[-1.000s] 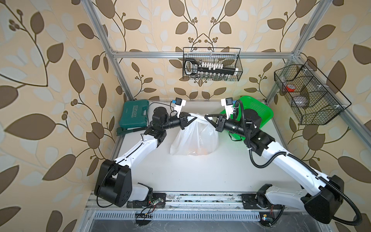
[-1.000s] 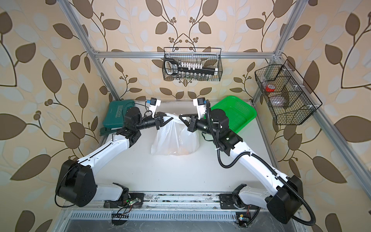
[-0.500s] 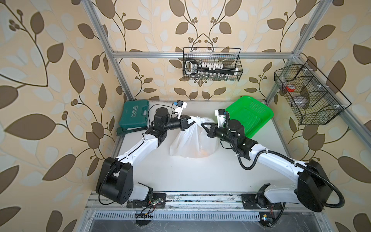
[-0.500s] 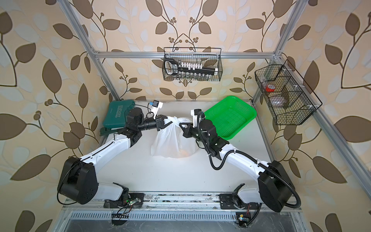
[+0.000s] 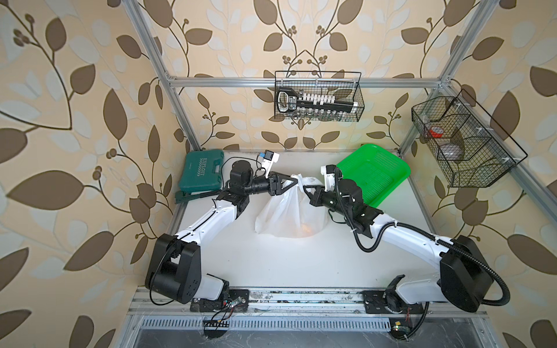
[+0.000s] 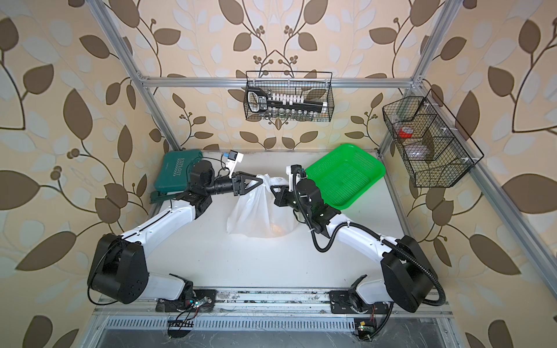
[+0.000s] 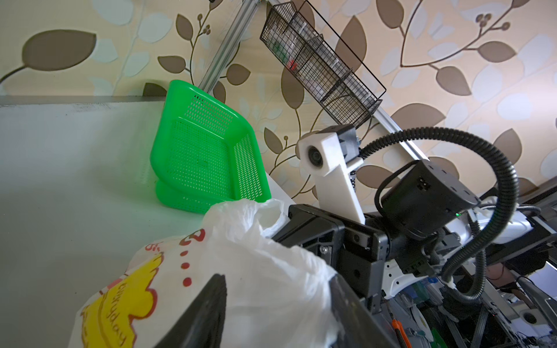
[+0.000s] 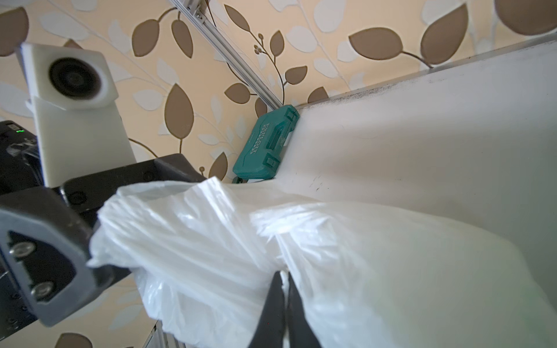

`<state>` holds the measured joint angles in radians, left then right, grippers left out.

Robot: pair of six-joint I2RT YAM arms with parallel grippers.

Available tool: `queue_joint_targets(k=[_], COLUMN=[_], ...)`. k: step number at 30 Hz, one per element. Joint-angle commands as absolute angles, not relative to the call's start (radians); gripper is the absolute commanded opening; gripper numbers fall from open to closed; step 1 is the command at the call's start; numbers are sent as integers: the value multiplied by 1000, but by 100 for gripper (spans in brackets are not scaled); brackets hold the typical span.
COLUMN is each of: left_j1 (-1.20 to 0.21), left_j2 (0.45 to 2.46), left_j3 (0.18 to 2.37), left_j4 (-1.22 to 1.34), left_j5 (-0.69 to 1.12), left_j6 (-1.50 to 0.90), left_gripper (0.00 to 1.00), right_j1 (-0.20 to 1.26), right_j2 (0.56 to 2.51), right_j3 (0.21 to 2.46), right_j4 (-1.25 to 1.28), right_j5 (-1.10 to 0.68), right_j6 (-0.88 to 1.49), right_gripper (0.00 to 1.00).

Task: Place the pears into plastic bags & tie knots
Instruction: Tie the plastic bag at the center of the board.

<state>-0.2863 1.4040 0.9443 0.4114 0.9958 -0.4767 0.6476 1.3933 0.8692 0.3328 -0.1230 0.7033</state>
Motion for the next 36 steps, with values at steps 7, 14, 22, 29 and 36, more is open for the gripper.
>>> queue_joint_targets(k=[7,14,22,29,36], left_j1=[-284,-314,-330,-333,-332], left_j2=[1393,1423,1485,1460,1350], left_j3=[963,1022,1067,1050,981], left_j4=[462,331,299,313,478], left_j5=[1018,926,940,956,930], left_j6=[-479,-385,-360,-358,-423], left_gripper=[65,63,18,0,0], right_j1=[649,652,653,653,646], right_j2=[1401,1403,1407,1387,1346], right_j3=[879,877,873,853,807], right_j4=[319,324,330,302,251], right_j5=[-109,-109,-114,-103,-92], right_j6=[704,704,707,701,708], right_gripper=[0,0,0,0,13])
